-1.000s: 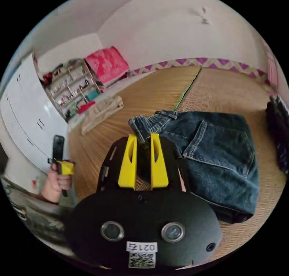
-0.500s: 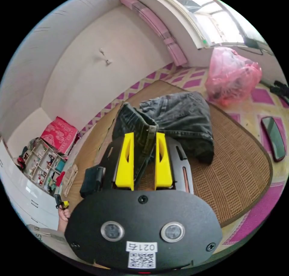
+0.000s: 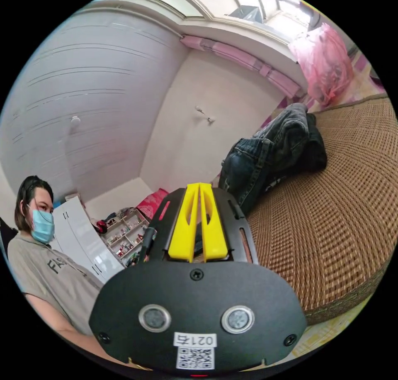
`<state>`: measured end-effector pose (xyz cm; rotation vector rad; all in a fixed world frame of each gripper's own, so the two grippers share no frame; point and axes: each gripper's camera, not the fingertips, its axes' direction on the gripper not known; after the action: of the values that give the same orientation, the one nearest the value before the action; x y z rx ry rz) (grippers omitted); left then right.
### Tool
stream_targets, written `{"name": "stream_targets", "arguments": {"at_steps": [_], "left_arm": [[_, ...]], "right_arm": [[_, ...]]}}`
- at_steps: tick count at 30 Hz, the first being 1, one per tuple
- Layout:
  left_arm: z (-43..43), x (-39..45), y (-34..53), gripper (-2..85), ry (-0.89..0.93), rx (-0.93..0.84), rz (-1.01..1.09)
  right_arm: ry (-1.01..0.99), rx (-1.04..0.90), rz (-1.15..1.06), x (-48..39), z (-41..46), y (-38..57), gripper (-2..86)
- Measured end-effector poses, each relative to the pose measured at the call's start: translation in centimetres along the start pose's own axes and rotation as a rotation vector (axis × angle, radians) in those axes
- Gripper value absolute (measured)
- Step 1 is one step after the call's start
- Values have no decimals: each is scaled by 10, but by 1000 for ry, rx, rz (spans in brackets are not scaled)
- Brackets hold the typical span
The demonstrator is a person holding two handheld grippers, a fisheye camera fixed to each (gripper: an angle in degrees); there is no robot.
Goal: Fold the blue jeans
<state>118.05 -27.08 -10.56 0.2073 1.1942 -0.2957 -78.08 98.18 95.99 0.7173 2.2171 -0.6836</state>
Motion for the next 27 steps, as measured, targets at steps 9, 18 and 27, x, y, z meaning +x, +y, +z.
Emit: {"name": "stream_targets", "arguments": {"at_steps": [9,18,27], "left_arm": [[184,159,-121,27,-532,-347,405],[382,137,-197,84,-863,-662,549],[455,98,-191,94,-953,-726,575]], "right_arm": [[30,-87,-55,-22,3,30,-7],[48,-101,-60,-39,2,60,-6],[48,-107,-60,-55,4,87,-6]]}}
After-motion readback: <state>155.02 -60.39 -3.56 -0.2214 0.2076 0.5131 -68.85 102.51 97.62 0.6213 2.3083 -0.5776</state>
